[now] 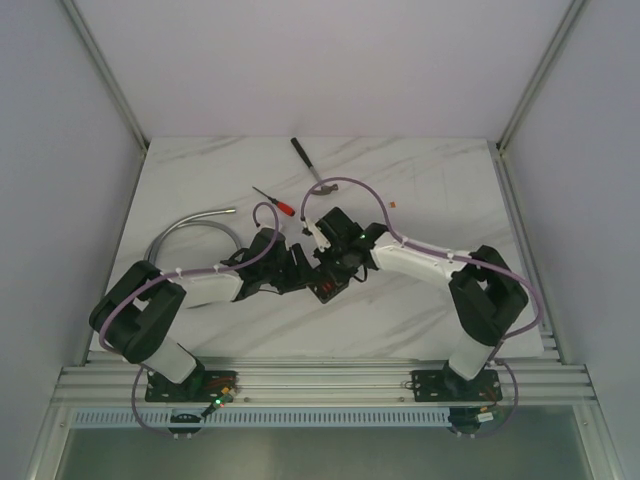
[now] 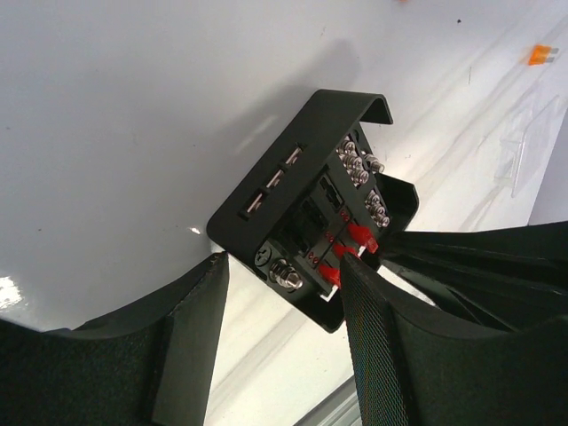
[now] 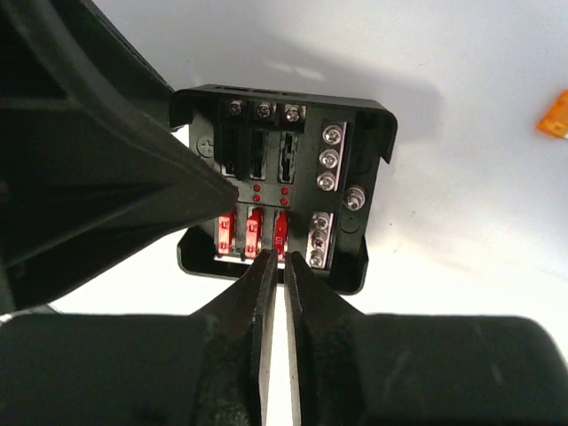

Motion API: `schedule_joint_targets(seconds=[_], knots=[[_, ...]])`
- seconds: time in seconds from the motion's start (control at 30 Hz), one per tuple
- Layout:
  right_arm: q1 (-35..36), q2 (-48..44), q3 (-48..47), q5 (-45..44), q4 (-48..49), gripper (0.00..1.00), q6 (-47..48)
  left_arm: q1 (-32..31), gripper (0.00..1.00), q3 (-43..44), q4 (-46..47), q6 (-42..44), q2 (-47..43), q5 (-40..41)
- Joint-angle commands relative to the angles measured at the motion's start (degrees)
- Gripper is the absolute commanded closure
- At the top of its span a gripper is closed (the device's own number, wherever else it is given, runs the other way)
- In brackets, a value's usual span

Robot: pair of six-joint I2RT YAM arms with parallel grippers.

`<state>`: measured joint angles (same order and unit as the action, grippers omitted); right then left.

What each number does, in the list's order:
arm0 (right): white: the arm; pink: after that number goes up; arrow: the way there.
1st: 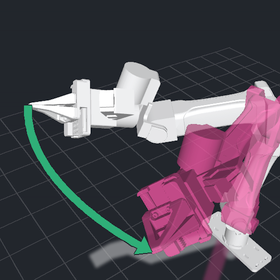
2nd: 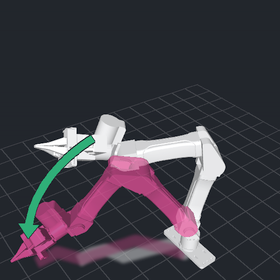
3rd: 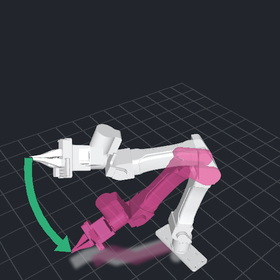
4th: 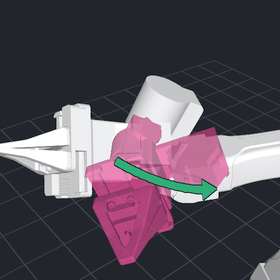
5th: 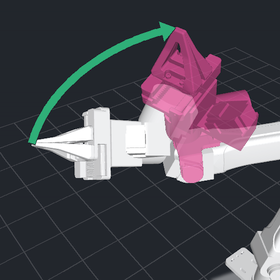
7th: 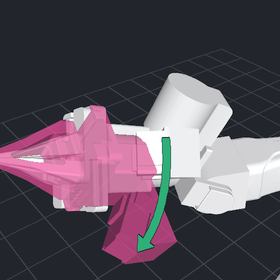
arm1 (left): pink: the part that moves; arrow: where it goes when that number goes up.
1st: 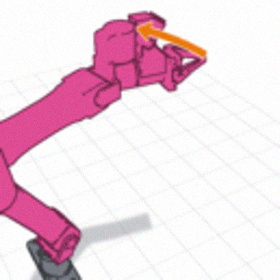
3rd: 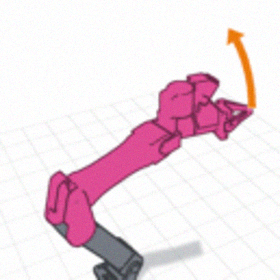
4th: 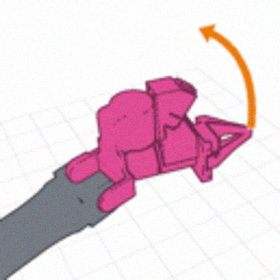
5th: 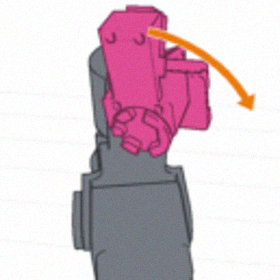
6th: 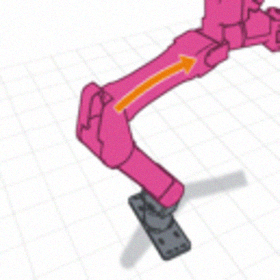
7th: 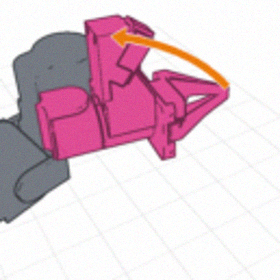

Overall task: Snap on the fuse box
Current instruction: Install the fuse at the fuse box base, then pick up the fuse from the center of the board.

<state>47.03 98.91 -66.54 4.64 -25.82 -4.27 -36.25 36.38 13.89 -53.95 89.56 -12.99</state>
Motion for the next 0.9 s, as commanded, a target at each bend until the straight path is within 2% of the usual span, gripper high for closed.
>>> schedule_joint_targets(seconds=[0.0,0.2,0.43,0.57,0.73,0.87], knots=[[-1.0,-4.9,-3.6,-2.5,-1.3,0.81,2.0,-0.3,0.38,-0.6,1.3,0.0,-2.4,-0.1],[-7.1,-3.6,-5.5,-7.0,-0.4,0.64,5.6,0.4,0.35,-1.0,0.0,1.2,-5.2,1.6],[-13.8,3.7,-9.3,-2.1,3.7,0.46,11.4,3.3,0.31,-1.7,-1.0,2.9,-7.4,1.5],[-15.3,8.6,-12.4,1.7,5.8,0.44,14.9,4.7,0.28,-2.5,-1.5,3.8,-8.1,1.6],[-15.3,14.9,-17.0,7.5,7.0,0.46,17.3,6.2,0.27,-3.6,-1.8,4.1,-10.3,1.3],[-15.5,18.5,-19.5,8.3,6.5,0.48,17.8,6.8,0.27,-4.2,-1.9,4.1,-10.7,1.3]])
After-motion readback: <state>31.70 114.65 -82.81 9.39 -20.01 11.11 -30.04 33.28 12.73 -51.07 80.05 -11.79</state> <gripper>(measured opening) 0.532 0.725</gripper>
